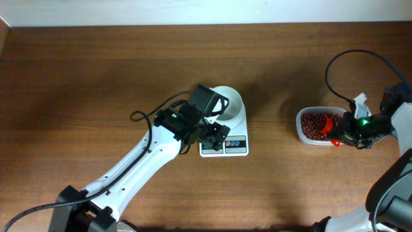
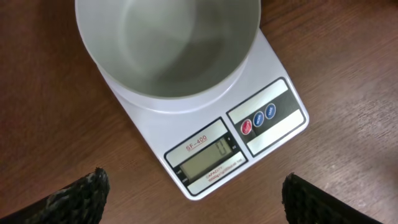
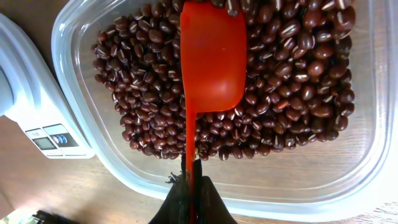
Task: Scoop item into bowl and weigh 50g on scale
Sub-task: 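Dip the scoop into the red beans with the right gripper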
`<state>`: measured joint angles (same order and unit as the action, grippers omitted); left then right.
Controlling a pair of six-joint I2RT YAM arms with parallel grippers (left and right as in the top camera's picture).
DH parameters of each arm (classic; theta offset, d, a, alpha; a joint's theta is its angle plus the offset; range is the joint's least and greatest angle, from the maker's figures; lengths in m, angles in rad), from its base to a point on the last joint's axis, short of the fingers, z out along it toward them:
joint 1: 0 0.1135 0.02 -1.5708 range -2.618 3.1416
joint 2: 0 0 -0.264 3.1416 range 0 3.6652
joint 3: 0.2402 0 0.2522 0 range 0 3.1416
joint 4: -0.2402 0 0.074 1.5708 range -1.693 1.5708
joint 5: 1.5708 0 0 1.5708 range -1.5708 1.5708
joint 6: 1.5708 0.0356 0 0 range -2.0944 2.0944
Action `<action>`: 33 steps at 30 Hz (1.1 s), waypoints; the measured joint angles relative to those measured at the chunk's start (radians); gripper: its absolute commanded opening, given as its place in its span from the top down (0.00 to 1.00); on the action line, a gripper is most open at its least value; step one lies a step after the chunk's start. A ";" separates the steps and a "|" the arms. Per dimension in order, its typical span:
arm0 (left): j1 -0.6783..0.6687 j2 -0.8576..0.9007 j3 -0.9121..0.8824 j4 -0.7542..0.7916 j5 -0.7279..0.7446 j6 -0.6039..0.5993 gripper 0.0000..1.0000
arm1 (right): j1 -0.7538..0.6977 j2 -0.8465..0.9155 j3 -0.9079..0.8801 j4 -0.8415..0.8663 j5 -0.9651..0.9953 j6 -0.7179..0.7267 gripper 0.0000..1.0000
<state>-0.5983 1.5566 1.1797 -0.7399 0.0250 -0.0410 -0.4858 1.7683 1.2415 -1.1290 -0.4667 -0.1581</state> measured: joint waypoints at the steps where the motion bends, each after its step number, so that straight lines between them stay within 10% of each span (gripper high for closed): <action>1: 0.000 0.000 0.000 0.003 0.000 0.000 0.05 | 0.000 0.000 0.000 0.000 0.000 0.000 0.96; 18: 0.000 0.000 0.000 0.008 0.000 0.000 0.01 | 0.000 0.019 -0.004 0.023 0.004 0.005 0.76; 23: 0.000 0.000 0.000 0.008 0.000 0.000 0.01 | 0.000 0.019 -0.004 0.014 -0.003 0.036 0.53; 33: 0.000 0.000 0.000 0.024 0.000 0.000 0.01 | 0.002 -0.024 0.146 -0.180 0.116 0.080 0.37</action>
<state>-0.5983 1.5566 1.1797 -0.7162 0.0250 -0.0406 -0.4839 1.7439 1.3876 -1.3090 -0.3511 -0.0776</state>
